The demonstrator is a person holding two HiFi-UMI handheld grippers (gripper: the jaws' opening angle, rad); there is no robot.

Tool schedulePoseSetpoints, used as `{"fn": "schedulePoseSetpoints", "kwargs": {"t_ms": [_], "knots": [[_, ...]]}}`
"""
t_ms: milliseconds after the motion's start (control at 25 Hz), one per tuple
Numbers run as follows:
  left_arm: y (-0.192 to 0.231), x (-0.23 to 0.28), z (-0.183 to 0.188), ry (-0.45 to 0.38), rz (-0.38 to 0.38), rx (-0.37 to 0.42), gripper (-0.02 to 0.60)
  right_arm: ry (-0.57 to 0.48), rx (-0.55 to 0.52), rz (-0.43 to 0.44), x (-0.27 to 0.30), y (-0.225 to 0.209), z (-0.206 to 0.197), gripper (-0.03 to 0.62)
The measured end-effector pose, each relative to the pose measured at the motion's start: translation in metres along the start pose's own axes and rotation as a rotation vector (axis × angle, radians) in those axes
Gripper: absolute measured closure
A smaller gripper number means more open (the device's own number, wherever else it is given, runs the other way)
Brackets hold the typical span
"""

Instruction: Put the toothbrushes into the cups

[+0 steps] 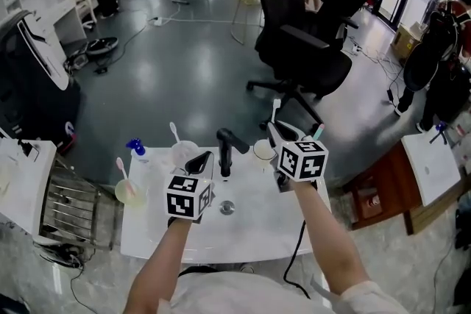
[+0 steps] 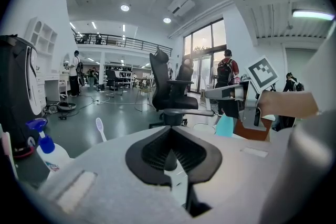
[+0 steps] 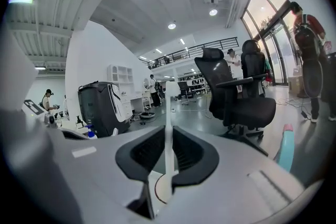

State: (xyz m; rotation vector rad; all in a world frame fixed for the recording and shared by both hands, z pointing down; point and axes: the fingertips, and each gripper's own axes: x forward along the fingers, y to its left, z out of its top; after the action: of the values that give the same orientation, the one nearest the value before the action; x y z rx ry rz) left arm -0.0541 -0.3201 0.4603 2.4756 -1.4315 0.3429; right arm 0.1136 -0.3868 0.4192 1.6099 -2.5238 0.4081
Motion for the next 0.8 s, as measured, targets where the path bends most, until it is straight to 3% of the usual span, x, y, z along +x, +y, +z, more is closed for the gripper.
{"fn": "schedulePoseSetpoints", "kwargs": {"t_ms": [800], "knots": [[0.012,0.01,-0.006,0.017,-0.026,0.005,0.577,0.111,0.004,-0.065,0.015,-0.009,-0.071,0.548]]}}
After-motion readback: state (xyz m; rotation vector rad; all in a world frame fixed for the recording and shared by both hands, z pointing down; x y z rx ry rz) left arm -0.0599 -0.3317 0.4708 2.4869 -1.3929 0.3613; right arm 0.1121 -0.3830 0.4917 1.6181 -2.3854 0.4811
